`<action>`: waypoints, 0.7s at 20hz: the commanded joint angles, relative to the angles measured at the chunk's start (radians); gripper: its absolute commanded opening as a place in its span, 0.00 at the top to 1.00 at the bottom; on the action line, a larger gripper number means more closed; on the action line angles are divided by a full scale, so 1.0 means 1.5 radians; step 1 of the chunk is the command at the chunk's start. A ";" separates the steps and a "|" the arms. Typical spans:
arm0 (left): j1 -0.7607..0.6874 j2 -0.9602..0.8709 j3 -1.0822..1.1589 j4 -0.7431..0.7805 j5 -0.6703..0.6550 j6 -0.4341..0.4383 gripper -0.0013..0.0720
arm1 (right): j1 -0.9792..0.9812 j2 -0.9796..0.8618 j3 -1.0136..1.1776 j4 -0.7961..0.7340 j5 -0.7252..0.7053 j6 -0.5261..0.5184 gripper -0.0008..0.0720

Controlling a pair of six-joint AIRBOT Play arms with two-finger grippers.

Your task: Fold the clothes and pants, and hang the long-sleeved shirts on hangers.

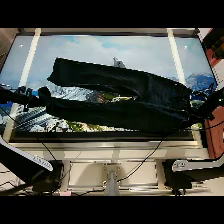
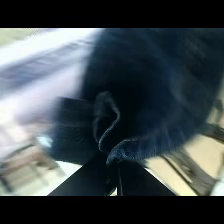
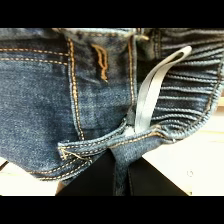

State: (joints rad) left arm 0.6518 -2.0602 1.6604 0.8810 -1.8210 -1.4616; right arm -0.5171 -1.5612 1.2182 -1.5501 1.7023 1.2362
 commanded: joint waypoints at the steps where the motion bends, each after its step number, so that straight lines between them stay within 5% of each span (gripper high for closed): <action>1: -0.007 0.006 0.015 0.179 0.015 0.046 0.93 | 0.000 0.000 0.001 0.001 -0.016 0.000 0.93; 6: -0.037 0.111 0.039 0.238 0.007 0.289 0.93 | 0.000 0.000 0.001 0.000 -0.006 -0.001 0.93; 10: 0.007 0.211 0.039 0.236 -0.010 0.301 0.93 | 0.000 0.002 0.001 -0.004 0.096 -0.042 0.93; 14: 0.066 0.274 0.074 0.243 -0.001 0.267 0.93 | 0.001 0.005 0.046 -0.002 0.094 -0.050 0.93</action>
State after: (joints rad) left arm 0.6983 -1.7172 1.7378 1.2263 -1.8378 -1.0466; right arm -0.5167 -1.5562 1.2472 -1.5509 1.8141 1.1782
